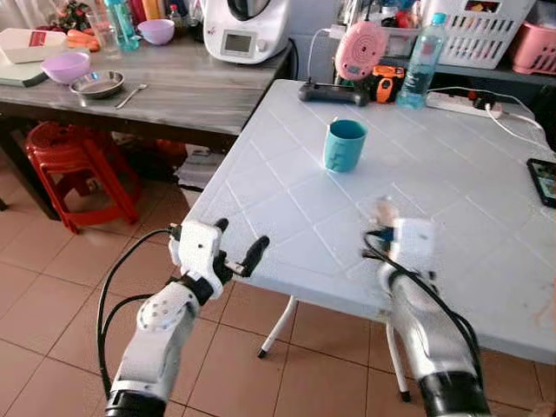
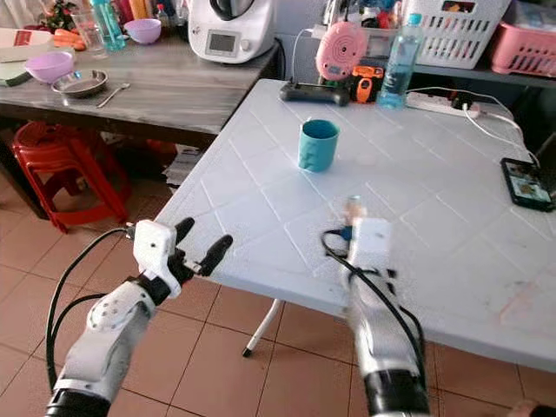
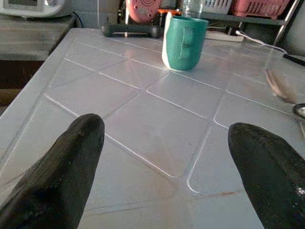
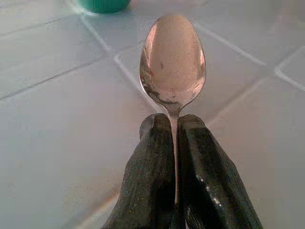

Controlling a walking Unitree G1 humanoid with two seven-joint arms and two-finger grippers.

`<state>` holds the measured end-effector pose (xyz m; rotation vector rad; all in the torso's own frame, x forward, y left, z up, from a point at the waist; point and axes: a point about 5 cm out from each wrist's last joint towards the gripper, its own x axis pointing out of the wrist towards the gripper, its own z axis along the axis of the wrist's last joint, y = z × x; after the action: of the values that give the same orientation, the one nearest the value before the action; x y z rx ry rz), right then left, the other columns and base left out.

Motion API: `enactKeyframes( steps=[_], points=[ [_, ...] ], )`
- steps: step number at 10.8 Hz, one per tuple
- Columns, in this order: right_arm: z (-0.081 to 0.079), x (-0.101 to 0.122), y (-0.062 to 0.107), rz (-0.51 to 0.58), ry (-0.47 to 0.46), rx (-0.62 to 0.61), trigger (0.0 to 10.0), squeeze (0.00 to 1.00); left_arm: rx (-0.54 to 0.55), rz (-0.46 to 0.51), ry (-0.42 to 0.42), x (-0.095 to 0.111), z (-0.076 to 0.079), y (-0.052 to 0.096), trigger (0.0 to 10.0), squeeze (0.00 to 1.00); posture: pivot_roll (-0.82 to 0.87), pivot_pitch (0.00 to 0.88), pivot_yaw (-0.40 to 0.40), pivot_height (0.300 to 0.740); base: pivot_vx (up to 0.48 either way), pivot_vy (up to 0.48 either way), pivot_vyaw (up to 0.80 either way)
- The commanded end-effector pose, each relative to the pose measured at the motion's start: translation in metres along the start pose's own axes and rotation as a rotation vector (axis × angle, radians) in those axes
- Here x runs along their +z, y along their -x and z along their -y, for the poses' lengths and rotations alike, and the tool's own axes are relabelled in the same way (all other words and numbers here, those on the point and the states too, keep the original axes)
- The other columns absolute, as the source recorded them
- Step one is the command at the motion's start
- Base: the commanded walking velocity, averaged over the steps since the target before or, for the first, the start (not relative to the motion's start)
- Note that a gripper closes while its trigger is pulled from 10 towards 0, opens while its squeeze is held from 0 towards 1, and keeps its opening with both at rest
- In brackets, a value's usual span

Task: Setting the table

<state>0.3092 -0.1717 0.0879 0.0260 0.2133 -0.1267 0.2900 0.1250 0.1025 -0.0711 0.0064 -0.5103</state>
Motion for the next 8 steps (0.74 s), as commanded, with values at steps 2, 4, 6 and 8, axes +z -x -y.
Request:
enactKeyframes(
  steps=[2,4,6,8],
  points=[
    [0.012,0.016,0.006,0.116,-0.004,-0.047,10.0,0.0,0.068,0.001,0.015,0.001,-0.006,-0.002,10.0,0.0,-0.01,0.031,0.02,0.74,0.0,0.0,0.0],
    [0.024,0.021,0.009,0.141,-0.093,-0.081,10.0,0.0,0.097,-0.003,0.048,0.003,-0.008,-0.007,10.0,0.0,-0.01,0.027,0.024,0.74,0.0,0.0,0.0],
    [0.026,0.023,0.012,0.167,-0.159,-0.096,10.0,0.0,0.109,0.016,0.057,0.004,-0.006,-0.011,10.0,0.0,-0.01,0.014,0.022,0.74,0.0,0.0,0.0],
    [0.027,0.023,0.012,0.161,-0.162,-0.103,10.0,0.0,0.104,0.015,0.068,0.001,-0.001,-0.012,10.0,0.0,-0.02,0.008,0.021,0.74,0.0,0.0,0.0]
  ],
)
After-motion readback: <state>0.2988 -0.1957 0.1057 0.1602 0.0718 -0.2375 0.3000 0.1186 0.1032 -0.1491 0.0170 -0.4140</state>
